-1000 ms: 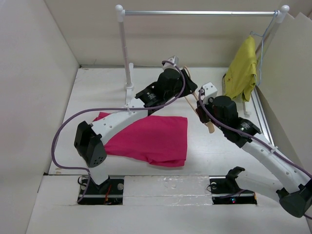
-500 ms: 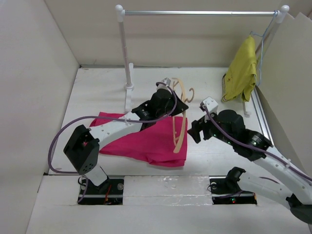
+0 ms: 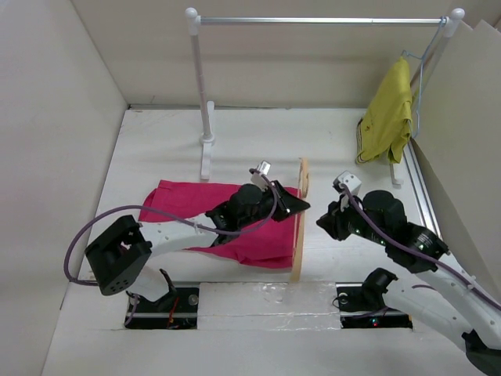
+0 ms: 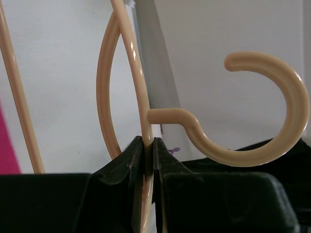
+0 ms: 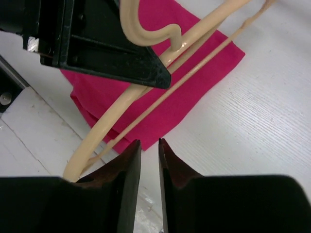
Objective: Place the trousers on the hanger
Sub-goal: Pick up the hanger from the clothesline, then place the trousers on the hanger.
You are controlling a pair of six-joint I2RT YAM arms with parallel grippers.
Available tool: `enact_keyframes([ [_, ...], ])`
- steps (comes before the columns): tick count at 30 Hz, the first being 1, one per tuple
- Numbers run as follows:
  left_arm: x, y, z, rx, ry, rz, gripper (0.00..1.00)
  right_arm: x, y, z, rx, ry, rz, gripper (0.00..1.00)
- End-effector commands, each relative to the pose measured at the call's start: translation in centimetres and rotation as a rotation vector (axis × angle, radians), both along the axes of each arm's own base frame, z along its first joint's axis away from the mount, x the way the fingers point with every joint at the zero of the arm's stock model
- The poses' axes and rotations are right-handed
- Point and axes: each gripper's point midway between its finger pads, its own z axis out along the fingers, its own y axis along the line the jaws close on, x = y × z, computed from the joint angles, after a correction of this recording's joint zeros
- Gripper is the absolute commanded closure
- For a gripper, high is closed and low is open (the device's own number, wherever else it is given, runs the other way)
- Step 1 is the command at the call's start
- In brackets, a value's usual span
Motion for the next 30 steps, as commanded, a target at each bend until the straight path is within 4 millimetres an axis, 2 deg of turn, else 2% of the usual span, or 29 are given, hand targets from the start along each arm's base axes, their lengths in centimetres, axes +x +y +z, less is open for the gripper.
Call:
enact_keyframes([
  [1, -2.1, -1.9, 7.8, -0.298, -0.1, -0.083, 1.0, 0.6, -0.4, 2.2, 0.072, -0.051, -0.055, 0.75],
  [2, -2.2, -1.8, 6.8, -0.297, -0.072, -0.083, 1.0, 0.7, -0.7, 1.9, 0.064, -0.046, -0.063, 0.78],
  [3, -2.3, -1.7, 7.1, -0.338, -0.08, -0.084, 1.0, 0.5, -0.5, 1.5, 0.054, -0.035, -0.044, 0.86],
  [4, -2.4, -1.7, 6.3, -0.353, -0.066, -0.088, 1.0, 0.6, -0.5, 1.1, 0.046, -0.024, -0.042, 0.9],
  [5, -3.1, -1.5, 4.5, -0.358, -0.015, -0.095, 1.0, 0.6, -0.2, 0.4, 0.034, -0.007, -0.031, 0.94],
  [6, -3.3, -1.2, 5.5, -0.42, -0.038, -0.101, 1.0, 0.7, -0.3, 0.3, 0.025, -0.007, -0.034, 1.0],
  [8, -4.2, -1.7, 3.8, -0.416, -0.022, -0.119, 1.0, 1.3, -0.7, 0.3, 0.011, -0.016, -0.062, 1.0],
  [9, -3.9, -1.5, 3.5, -0.427, -0.035, -0.101, 1.0, 1.8, -0.9, 0.8, 0.017, -0.041, -0.083, 1.0],
  [11, -4.2, -1.6, 1.4, -0.405, -0.016, -0.095, 1.0, 2.4, -1.1, 0.9, 0.023, -0.058, -0.098, 1.0],
  [12, -4.1, -1.3, 1.7, -0.442, -0.034, -0.084, 1.0, 2.5, -0.9, 0.4, 0.017, -0.053, -0.084, 1.0],
  [14, -3.8, -1.1, -0.7, -0.436, 0.006, -0.06, 1.0, 3.0, -0.4, -0.3, 0.022, -0.046, -0.055, 1.0],
  [15, -3.9, -0.7, 0.3, -0.496, -0.011, -0.06, 1.0, 3.5, -0.3, -1.4, 0.012, -0.024, -0.057, 1.0],
  [17, -4.2, -0.4, -1.6, -0.495, 0.027, -0.051, 1.0, 3.8, -0.2, -2.5, 0.011, -0.008, -0.051, 0.99],
  [18, -4.2, -0.1, -1.3, -0.52, 0.023, -0.035, 1.0, 4.3, 0.0, -2.9, 0.02, -0.003, -0.052, 0.95],
  [20, -4.0, 0.3, -2.3, -0.498, 0.031, 0.005, 1.0, 4.5, 0.2, -4.8, 0.013, 0.027, -0.05, 0.91],
  [21, -3.9, 0.4, -2.9, -0.475, 0.036, 0.016, 1.0, 5.1, 0.6, -4.7, 0.043, 0.011, -0.041, 0.9],
  [22, -4.1, 0.5, -2.7, -0.474, 0.034, 0.016, 1.0, 5.2, 0.6, -6.5, 0.034, 0.049, -0.045, 0.9],
  [23, -3.9, 0.8, -3.6, -0.432, 0.032, 0.038, 1.0, 5.4, 1.1, -7.5, 0.034, 0.06, -0.024, 0.91],
  [24, -4.0, 0.8, -3.1, -0.442, 0.027, 0.037, 1.0, 5.4, 1.1, -7.6, 0.034, 0.06, -0.024, 0.91],
  [25, -3.9, 0.9, -3.2, -0.433, 0.027, 0.045, 1.0, 5.2, 1.1, -9.0, 0.021, 0.095, -0.023, 0.91],
  [28, -3.6, 1.6, -4.2, -0.382, 0.027, 0.079, 1.0, 5.7, 1.8, -9.9, 0.051, 0.099, -0.014, 0.9],
  [29, -3.6, 1.9, -4.6, -0.369, 0.027, 0.089, 1.0, 5.9, 1.7, -11.0, 0.046, 0.118, -0.025, 0.84],
  [30, -3.5, 2.0, -4.9, -0.356, 0.028, 0.094, 1.0, 6.2, 2.3, -10.7, 0.072, 0.1, -0.005, 0.79],
])
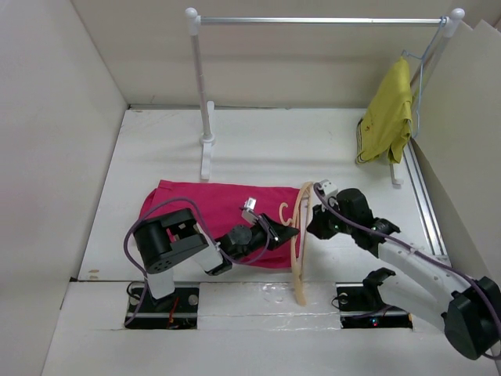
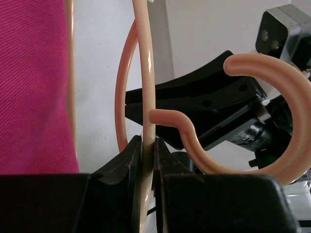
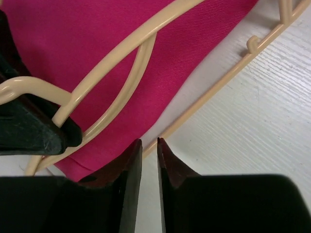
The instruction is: Place the trousers on the hanger
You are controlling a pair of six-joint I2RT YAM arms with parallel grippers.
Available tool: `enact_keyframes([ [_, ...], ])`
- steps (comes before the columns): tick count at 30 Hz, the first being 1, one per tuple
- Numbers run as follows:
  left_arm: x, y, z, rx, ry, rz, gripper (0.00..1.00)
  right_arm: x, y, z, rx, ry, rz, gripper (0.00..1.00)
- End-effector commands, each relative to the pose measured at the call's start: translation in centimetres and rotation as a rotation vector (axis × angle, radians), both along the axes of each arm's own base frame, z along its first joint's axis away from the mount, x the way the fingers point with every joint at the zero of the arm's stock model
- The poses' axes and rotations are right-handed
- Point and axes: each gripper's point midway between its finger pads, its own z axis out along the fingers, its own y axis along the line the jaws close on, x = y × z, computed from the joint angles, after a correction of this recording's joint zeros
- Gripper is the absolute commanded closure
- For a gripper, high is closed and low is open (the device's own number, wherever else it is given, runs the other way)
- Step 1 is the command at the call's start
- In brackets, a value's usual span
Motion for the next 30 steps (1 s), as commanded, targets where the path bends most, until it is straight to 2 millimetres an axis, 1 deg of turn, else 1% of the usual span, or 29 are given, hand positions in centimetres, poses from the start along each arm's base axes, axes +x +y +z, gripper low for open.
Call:
enact_keyframes([
  [1, 0.1, 0.8, 4.6, -0.154, -0.095, 0.036, 1.0, 2.4, 2.2, 2.1, 0.117, -0.115, 0.035, 0.74],
  [2, 0.2, 0.8, 4.3, -0.128, -0.098, 0.037, 1.0, 2.7, 2.7, 0.9, 0.115, -0.087, 0.04, 0.62],
  [3, 0.2, 0.8, 4.0, -0.106, -0.098, 0.038, 1.0, 3.2, 2.9, 0.2, 0.115, -0.083, 0.031, 0.59],
  [4, 0.2, 0.8, 4.0, -0.106, -0.098, 0.038, 1.0, 3.2, 2.9, 0.2, 0.115, -0.083, 0.03, 0.59],
  [6, 0.3, 0.7, 3.5, -0.079, -0.099, 0.038, 1.0, 3.7, 3.3, -0.5, 0.129, -0.078, 0.024, 0.57],
  [8, 0.3, 0.7, 3.5, -0.064, -0.104, 0.037, 1.0, 3.9, 3.3, -1.1, 0.128, -0.068, 0.007, 0.56],
  [9, 0.6, 0.9, 3.1, -0.042, -0.099, 0.045, 1.0, 4.1, 3.6, -1.1, 0.134, -0.076, 0.012, 0.55],
  [14, 0.5, 0.9, 2.6, -0.008, -0.106, 0.036, 1.0, 4.0, 3.2, -3.5, 0.084, -0.025, -0.015, 0.52],
  [16, 0.6, 0.8, 2.3, 0.003, -0.101, 0.036, 1.0, 4.2, 3.6, -3.5, 0.105, -0.033, -0.01, 0.51],
  [17, 0.5, 0.7, 2.1, 0.007, -0.1, 0.032, 1.0, 3.8, 3.8, -3.9, 0.105, -0.023, 0.003, 0.52],
  [19, 0.5, 0.6, 1.6, 0.012, -0.09, 0.025, 1.0, 3.7, 4.1, -4.0, 0.098, -0.02, 0.009, 0.55],
  [20, 0.4, 0.5, 1.5, 0.009, -0.086, 0.021, 1.0, 3.5, 4.4, -3.9, 0.096, -0.023, 0.017, 0.56],
  [21, 0.3, 0.3, 1.8, -0.013, -0.085, 0.013, 1.0, 3.9, 4.1, -3.8, 0.077, -0.026, -0.002, 0.56],
  [22, 0.3, 0.1, 1.2, -0.008, -0.075, 0.01, 1.0, 3.7, 4.2, -3.7, 0.061, -0.027, 0.003, 0.55],
  [24, 0.5, -0.3, 1.5, -0.031, -0.074, 0.012, 1.0, 4.1, 4.1, -2.9, 0.019, -0.054, -0.003, 0.54],
  [25, 0.6, -0.5, 0.9, -0.024, -0.064, 0.011, 1.0, 4.3, 4.0, -2.8, 0.011, -0.058, -0.004, 0.53],
  [26, 0.3, -0.8, 1.0, -0.028, -0.062, 0.0, 1.0, 4.3, 4.0, -2.8, 0.005, -0.06, 0.001, 0.53],
  [27, 0.4, -1.0, 1.2, -0.04, -0.064, 0.004, 1.0, 4.2, 4.0, -3.2, -0.004, -0.046, 0.005, 0.53],
  [29, 0.5, -1.1, 1.1, -0.04, -0.061, 0.002, 1.0, 4.1, 4.0, -3.9, -0.011, -0.027, 0.007, 0.53],
  [30, 0.5, -1.1, 1.1, -0.039, -0.059, 0.006, 1.0, 4.2, 4.1, -3.8, -0.001, -0.028, 0.003, 0.53],
])
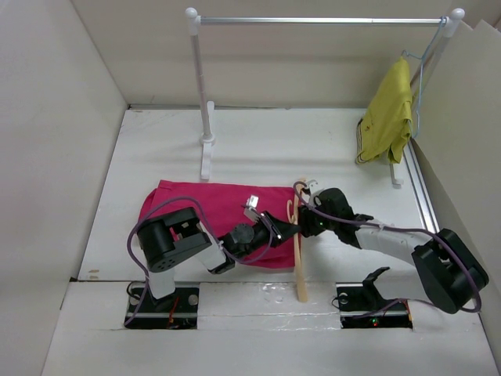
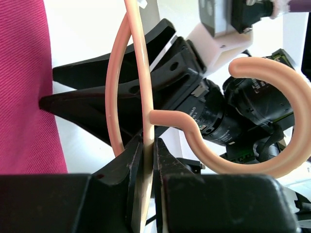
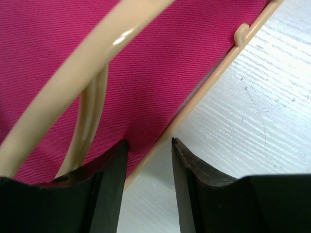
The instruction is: Place the trousers on the hanger
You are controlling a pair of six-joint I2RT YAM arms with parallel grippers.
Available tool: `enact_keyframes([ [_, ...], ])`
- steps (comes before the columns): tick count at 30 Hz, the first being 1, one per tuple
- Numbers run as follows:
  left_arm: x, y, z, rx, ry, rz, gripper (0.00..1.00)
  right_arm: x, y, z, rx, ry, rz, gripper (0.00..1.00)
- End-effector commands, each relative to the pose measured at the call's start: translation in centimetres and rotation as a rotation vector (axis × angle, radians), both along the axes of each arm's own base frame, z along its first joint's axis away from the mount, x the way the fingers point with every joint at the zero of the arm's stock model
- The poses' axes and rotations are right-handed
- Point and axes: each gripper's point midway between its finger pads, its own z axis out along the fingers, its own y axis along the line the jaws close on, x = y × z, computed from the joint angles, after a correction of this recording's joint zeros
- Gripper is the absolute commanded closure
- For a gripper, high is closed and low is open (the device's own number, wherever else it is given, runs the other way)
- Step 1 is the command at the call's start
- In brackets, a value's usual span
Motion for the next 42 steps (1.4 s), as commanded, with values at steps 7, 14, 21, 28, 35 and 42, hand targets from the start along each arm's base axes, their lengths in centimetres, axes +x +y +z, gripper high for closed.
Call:
enact_keyframes([
  [7, -0.4, 1.5, -0.8, -0.015, 0.031, 0.029, 1.0, 0.2, 2.4, -0.4, 0.049, 0.003, 0.061, 0.72],
  [14, -0.7, 3.1, -2.4, 0.059, 0.071, 0.054, 1.0, 0.7, 0.1, 3.6, -0.036, -0.094, -0.022, 0.52],
  [21, -0.9, 1.6, -2.3, 0.001, 0.073, 0.012, 1.0, 0.1, 0.5, 5.6, 0.0, -0.134, 0.031, 0.62],
  [28, 0.0, 2.9, -2.9, 0.016, 0.075, 0.043, 1.0, 0.8, 2.2, 2.8, -0.023, -0.074, 0.065, 0.7],
  [35, 0.1, 3.2, -2.7, 0.075, 0.041, 0.052, 1.0, 0.3, 2.0, 0.8, -0.019, -0.024, 0.015, 0.49],
  [42, 1.1, 3.0, -2.8, 0.18, 0.007, 0.081, 1.0, -0.9, 3.7, -0.1, 0.107, 0.014, 0.051, 0.5],
])
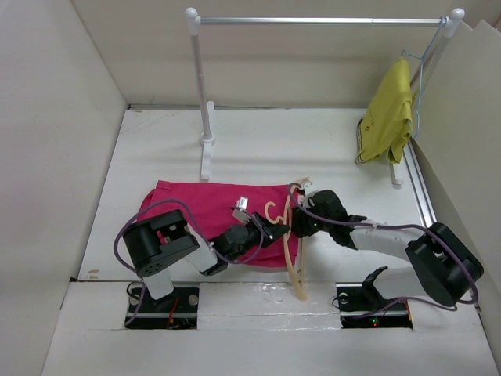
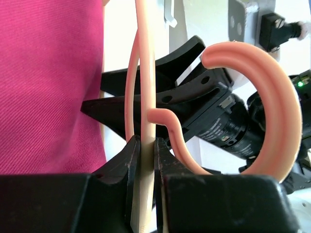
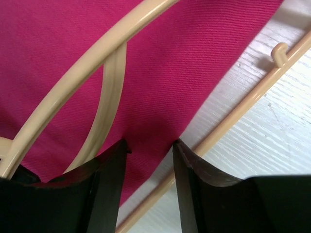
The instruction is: Place the trousers on the hanger
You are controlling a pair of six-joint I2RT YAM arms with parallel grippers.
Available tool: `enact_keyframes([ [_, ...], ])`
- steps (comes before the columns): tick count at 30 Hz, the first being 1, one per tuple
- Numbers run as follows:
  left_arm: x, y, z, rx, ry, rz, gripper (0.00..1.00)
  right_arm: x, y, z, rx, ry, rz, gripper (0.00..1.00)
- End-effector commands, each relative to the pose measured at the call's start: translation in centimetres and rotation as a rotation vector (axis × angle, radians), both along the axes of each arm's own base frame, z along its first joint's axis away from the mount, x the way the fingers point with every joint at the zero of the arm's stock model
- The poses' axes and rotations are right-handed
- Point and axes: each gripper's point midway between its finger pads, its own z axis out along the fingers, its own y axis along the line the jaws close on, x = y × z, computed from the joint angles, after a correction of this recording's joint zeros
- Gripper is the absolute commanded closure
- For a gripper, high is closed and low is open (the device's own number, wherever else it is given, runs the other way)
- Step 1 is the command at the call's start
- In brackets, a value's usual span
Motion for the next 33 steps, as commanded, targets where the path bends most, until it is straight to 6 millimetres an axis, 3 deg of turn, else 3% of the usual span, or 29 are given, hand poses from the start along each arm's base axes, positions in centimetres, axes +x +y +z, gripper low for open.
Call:
enact_keyframes([
  [1, 0.5, 0.0, -0.6, 0.096, -0.013, 0.01, 1.0, -1.0, 2.2, -0.2, 0.108, 0.033, 0.053, 0.52],
  [4, 1.3, 0.0, -0.5, 0.16, -0.041, 0.031, 1.0, -1.2, 2.9, -0.4, 0.146, 0.039, 0.075, 0.71],
  [5, 1.6, -0.1, -0.3, 0.181, -0.063, 0.038, 1.0, -1.6, 3.1, -0.5, 0.162, 0.043, 0.085, 0.86],
  [7, 2.0, 0.1, -0.5, 0.212, -0.07, 0.043, 1.0, -1.8, 3.9, 0.6, 0.22, 0.031, 0.108, 1.0],
  [10, 2.3, 0.8, -0.5, 0.231, -0.085, 0.057, 1.0, -1.1, 3.2, 2.8, 0.222, -0.021, 0.078, 1.0],
  [12, 1.9, 1.4, -1.3, 0.283, -0.089, 0.04, 1.0, 0.0, 1.7, 5.8, 0.214, -0.106, 0.042, 1.0],
  [14, 2.2, 1.8, -1.0, 0.296, -0.104, 0.045, 1.0, -0.1, 0.9, 6.1, 0.202, -0.103, 0.033, 1.0],
  [18, 2.7, 3.4, -1.2, 0.335, -0.119, 0.047, 1.0, 0.3, -3.7, 8.2, 0.193, -0.148, -0.056, 1.0],
  [20, 2.9, 3.9, -1.4, 0.364, -0.129, 0.04, 1.0, 0.3, -5.5, 8.5, 0.177, -0.155, -0.088, 1.0],
  [21, 3.2, 4.4, -1.1, 0.378, -0.141, 0.048, 1.0, 0.5, -8.2, 8.3, 0.134, -0.155, -0.131, 1.0],
  [24, 3.4, 5.0, -0.9, 0.399, -0.161, 0.044, 1.0, 0.3, -10.0, 7.7, 0.096, -0.146, -0.139, 1.0],
  [28, 4.0, 6.3, -1.3, 0.466, -0.179, 0.035, 1.0, 1.9, -14.5, 7.5, 0.048, -0.156, -0.233, 1.0],
  [33, 3.9, 7.6, -1.3, 0.536, -0.225, 0.011, 1.0, 3.5, -17.2, 7.6, -0.005, -0.154, -0.26, 1.0],
])
